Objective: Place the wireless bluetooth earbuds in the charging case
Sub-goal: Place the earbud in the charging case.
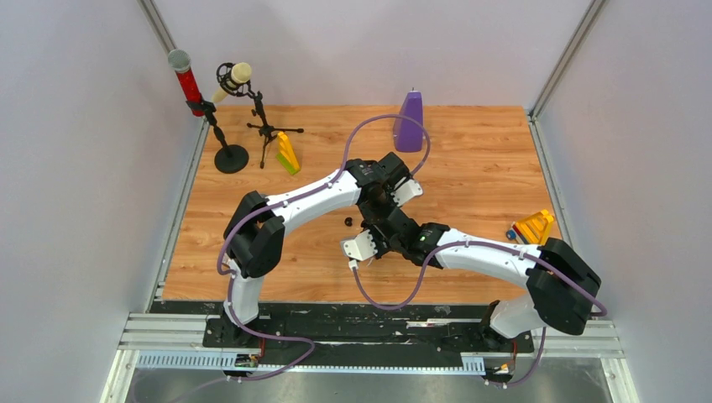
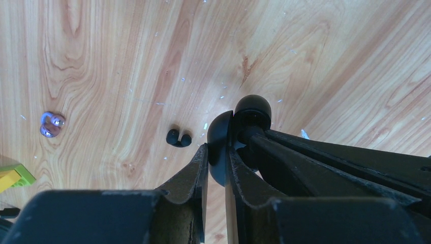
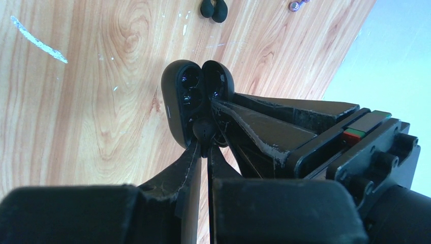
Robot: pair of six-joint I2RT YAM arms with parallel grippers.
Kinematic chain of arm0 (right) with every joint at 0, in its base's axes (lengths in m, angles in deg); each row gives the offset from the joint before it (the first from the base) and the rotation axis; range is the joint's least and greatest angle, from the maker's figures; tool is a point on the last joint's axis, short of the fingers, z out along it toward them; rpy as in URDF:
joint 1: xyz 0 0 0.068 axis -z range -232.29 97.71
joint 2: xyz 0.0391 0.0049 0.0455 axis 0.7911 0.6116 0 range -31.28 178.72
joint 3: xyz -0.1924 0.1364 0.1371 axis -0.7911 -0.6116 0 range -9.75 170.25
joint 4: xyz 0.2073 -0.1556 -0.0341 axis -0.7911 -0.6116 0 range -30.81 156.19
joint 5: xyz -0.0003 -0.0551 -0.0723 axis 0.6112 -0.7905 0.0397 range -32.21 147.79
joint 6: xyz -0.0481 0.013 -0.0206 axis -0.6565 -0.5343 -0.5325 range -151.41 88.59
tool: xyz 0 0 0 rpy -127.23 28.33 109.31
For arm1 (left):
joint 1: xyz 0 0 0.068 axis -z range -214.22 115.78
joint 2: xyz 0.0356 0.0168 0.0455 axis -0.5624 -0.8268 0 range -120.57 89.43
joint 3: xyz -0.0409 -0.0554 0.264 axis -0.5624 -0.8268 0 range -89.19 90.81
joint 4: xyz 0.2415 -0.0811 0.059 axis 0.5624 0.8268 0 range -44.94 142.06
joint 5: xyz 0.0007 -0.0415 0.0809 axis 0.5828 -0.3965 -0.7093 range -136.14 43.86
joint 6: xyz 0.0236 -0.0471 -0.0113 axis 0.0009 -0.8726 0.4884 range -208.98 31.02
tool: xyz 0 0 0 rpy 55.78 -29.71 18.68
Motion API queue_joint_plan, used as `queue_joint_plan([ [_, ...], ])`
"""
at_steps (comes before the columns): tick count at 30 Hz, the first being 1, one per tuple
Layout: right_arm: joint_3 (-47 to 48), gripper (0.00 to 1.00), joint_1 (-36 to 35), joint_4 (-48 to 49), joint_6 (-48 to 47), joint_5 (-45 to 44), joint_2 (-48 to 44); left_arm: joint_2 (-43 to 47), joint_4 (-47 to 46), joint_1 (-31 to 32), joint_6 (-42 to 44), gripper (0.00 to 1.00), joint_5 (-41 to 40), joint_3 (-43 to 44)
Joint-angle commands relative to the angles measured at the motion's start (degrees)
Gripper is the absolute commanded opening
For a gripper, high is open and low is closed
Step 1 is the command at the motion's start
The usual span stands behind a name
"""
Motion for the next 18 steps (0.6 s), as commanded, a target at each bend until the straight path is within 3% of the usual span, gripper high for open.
queue_joint_plan([
  [1, 0.5, 0.0, -0.3, 2.6, -1.3, -0.9, 0.3, 1.4, -0.3, 0.4, 0.5, 0.22, 1.0, 0.5],
  [18, 0.9, 0.04, -0.2, -0.7, -0.7, -0.7, 0.6, 1.6, -0.7, 0.4, 0.6, 0.22, 0.5, 0.2],
])
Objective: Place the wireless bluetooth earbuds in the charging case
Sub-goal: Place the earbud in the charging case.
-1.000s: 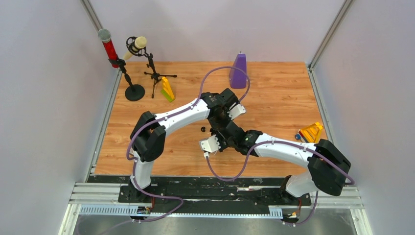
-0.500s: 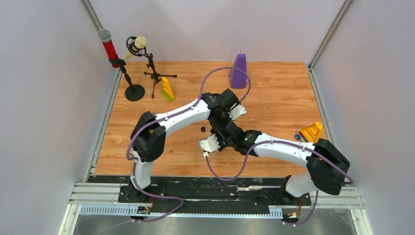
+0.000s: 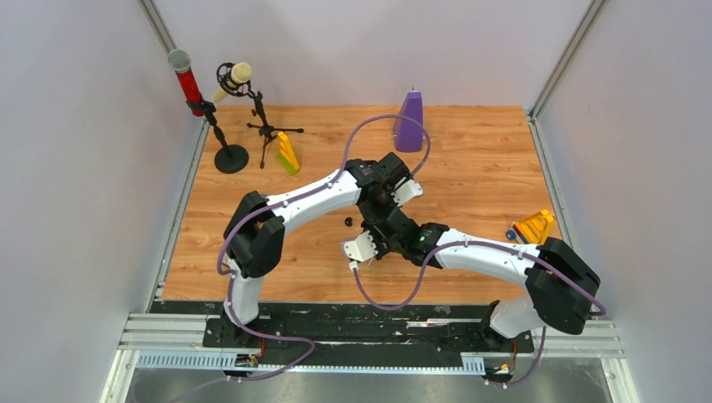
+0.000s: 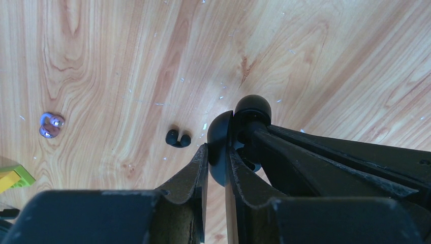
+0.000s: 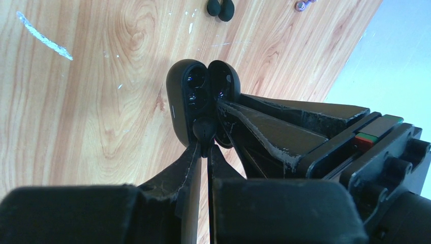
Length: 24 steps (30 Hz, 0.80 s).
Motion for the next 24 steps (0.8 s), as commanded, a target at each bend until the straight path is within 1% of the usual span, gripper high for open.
queue_joint_plan([
  [1, 1.0, 0.04, -0.3, -0.4, -0.2, -0.6, 0.2, 1.6, -0.6, 0.3, 0.4, 0.22, 0.2, 0.2],
  [9, 1.4, 0.07, -0.2, -0.8, 0.4, -1.0, 1.1, 1.7, -0.6, 0.3, 0.5, 0.22, 0.3, 0.2],
  [15, 1.6, 0.12, -0.2, -0.8, 0.6, -0.9, 1.1, 2.0, -0.6, 0.3, 0.5, 0.22, 0.3, 0.2],
  [18, 1.9, 0.18, -0.2, -0.9, 0.6, -1.2, 1.2, 2.1, -0.6, 0.3, 0.5, 0.22, 0.4, 0.2],
  [24, 2.3, 0.22, -0.2, -0.4, 0.9, -1.3, 0.5, 2.1, -0.5, 0.3, 0.5, 0.22, 0.5, 0.3],
])
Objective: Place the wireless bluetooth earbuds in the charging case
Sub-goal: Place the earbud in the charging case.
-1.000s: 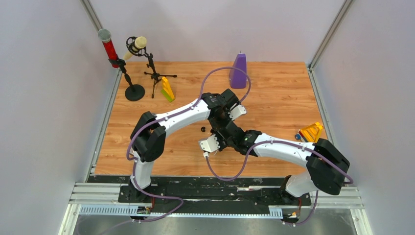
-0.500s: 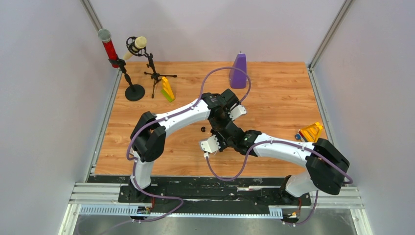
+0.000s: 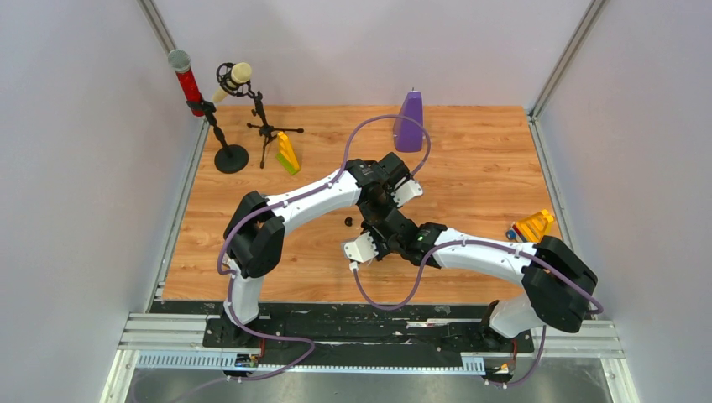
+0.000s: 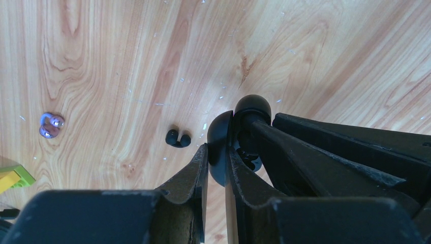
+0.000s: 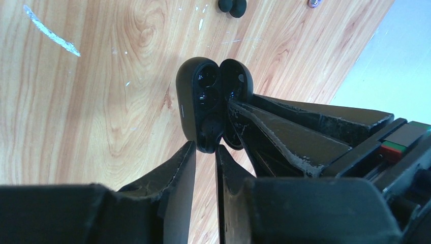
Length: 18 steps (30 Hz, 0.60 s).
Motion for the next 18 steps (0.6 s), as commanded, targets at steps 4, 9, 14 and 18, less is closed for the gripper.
queue_joint_plan([
  [4, 2.9, 0.23, 0.0, 0.5, 1.3, -0.4, -1.3, 2.1, -0.5, 0.4, 0.5, 0.22, 0.5, 0.4],
  [9, 4.5, 0.24, 0.4, -0.2, 2.6, 0.4, -1.8, 2.2, -0.6, 0.4, 0.4, 0.22, 0.5, 0.4],
  [14, 5.4, 0.25, 0.7, -1.1, 3.0, 0.4, -2.2, 2.3, -0.6, 0.4, 0.5, 0.22, 0.6, 0.4],
  [18, 6.9, 0.24, 1.1, -4.5, 4.5, 0.4, -3.5, 2.4, -0.5, 0.4, 0.6, 0.22, 0.5, 0.2],
])
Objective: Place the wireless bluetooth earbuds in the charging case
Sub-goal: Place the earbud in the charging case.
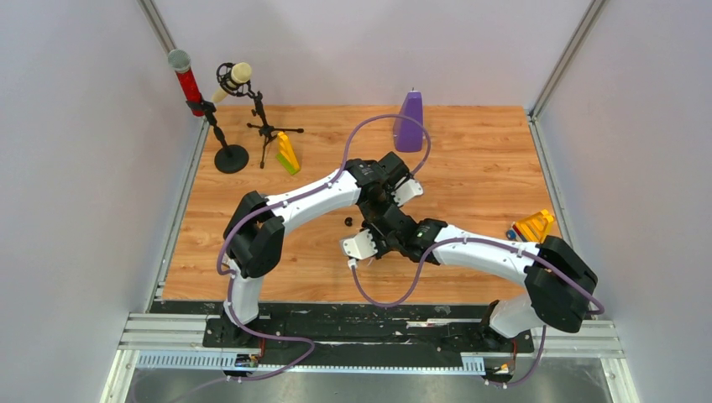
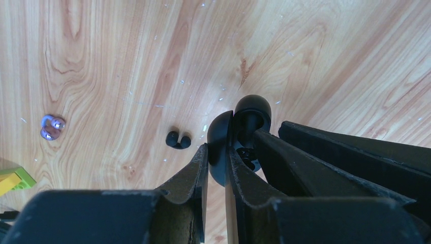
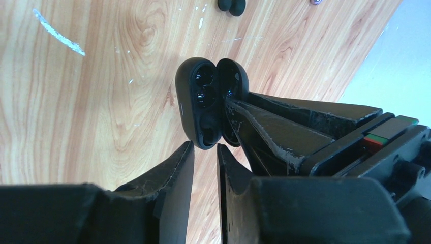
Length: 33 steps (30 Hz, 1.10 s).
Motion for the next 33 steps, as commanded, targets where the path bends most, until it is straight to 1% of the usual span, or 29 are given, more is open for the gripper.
queue_joint_plan([
  [1, 5.5, 0.24, 0.9, -2.5, 3.1, 0.3, -3.9, 2.3, -0.4, 0.5, 0.5, 0.22, 0.5, 0.2],
  [4, 8.4, 0.25, 1.7, -9.3, 5.8, 3.1, -6.1, 2.5, -0.5, 0.5, 0.7, 0.22, 0.4, -0.1],
  [7, 10.1, 0.34, 2.3, -14.5, 8.6, 6.8, -9.2, 2.7, -0.7, 0.4, 0.8, 0.22, 0.2, -0.2],
  [10, 9.2, 0.42, 2.4, -15.3, 10.2, 11.0, -11.9, 2.8, -0.7, 0.4, 0.9, 0.22, 0.1, -0.2],
  [15, 7.2, 0.46, 2.4, -15.5, 11.5, 12.2, -11.9, 2.7, -0.5, 0.5, 0.8, 0.22, 0.1, 0.2],
  [18, 5.7, 0.46, 2.4, -15.7, 11.7, 14.2, -13.1, 2.9, -0.5, 0.4, 1.0, 0.22, 0.1, 0.0],
  [22, 6.0, 0.46, 2.8, -15.8, 13.7, 16.5, -14.7, 3.8, -0.9, 0.3, 1.9, 0.22, -0.7, -1.1],
  [26, 7.9, 0.41, 4.8, -15.1, 18.1, 21.2, -16.1, 6.0, -1.0, -1.4, 3.4, 0.22, -0.4, -2.2],
  [28, 7.9, 0.41, 5.7, -14.1, 20.1, 23.9, -16.9, 7.4, -1.0, -4.0, 3.7, 0.23, 0.2, -2.5],
  [29, 7.7, 0.41, 5.8, -13.0, 21.0, 24.3, -17.1, 8.7, -1.0, -6.2, 3.9, 0.23, 0.6, -2.7],
  [33, 7.9, 0.41, 6.2, -9.7, 23.9, 22.5, -13.9, 12.6, -0.8, -12.6, 4.7, 0.23, 2.5, -4.7],
])
